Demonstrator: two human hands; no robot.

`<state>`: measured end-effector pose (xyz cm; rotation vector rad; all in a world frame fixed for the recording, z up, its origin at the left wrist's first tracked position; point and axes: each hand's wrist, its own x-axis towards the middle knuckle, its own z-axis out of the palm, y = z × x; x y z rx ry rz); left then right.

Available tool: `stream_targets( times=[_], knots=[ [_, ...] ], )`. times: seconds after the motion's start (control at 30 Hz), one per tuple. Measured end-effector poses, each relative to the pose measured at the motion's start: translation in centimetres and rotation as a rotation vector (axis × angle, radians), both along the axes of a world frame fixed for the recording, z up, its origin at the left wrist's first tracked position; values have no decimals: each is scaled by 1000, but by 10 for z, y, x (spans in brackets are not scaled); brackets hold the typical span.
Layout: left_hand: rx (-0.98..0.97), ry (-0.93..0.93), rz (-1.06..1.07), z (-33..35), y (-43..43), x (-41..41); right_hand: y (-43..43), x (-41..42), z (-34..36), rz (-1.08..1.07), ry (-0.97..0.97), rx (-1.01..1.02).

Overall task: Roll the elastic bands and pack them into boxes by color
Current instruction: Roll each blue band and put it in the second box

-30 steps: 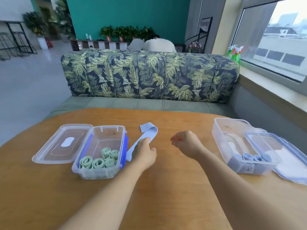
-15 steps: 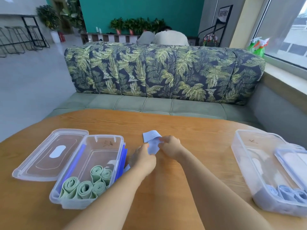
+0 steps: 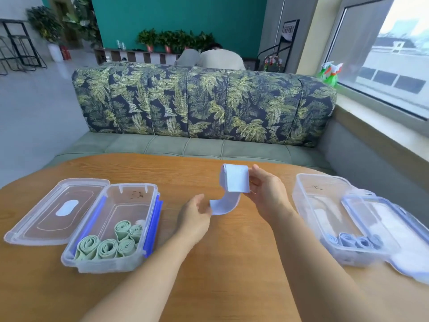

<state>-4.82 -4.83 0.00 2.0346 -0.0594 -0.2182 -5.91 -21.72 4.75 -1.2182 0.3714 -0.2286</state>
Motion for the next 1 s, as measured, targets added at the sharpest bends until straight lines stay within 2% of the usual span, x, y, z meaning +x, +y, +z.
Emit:
stream_targets(
  times=[0.1, 0.23, 0.5, 0.67, 0.77, 0.87, 1.0],
  knots=[
    [-164, -25, -45, 14, -13, -20, -2, -30, 15, -11, -44, -3],
    [-249, -70, -136, 37, -26, -46, -1, -63, 27, 14, -68, -41],
    [-348, -296, -150, 60, -30, -73, 5, -104, 31, 3, -57, -177],
    [-337, -378, -191, 72, -33, -80, 10, -121, 34, 70, -68, -346],
    [-304, -426, -144, 71, -34, -76, 12, -124, 35, 81, -63, -408],
    [-320, -413, -75, 68, -33, -70, 9, -122, 32, 71, -47, -326],
    [-302, -378, -62, 72, -37, -62, 5, -123, 27, 230, -94, -210]
  ],
)
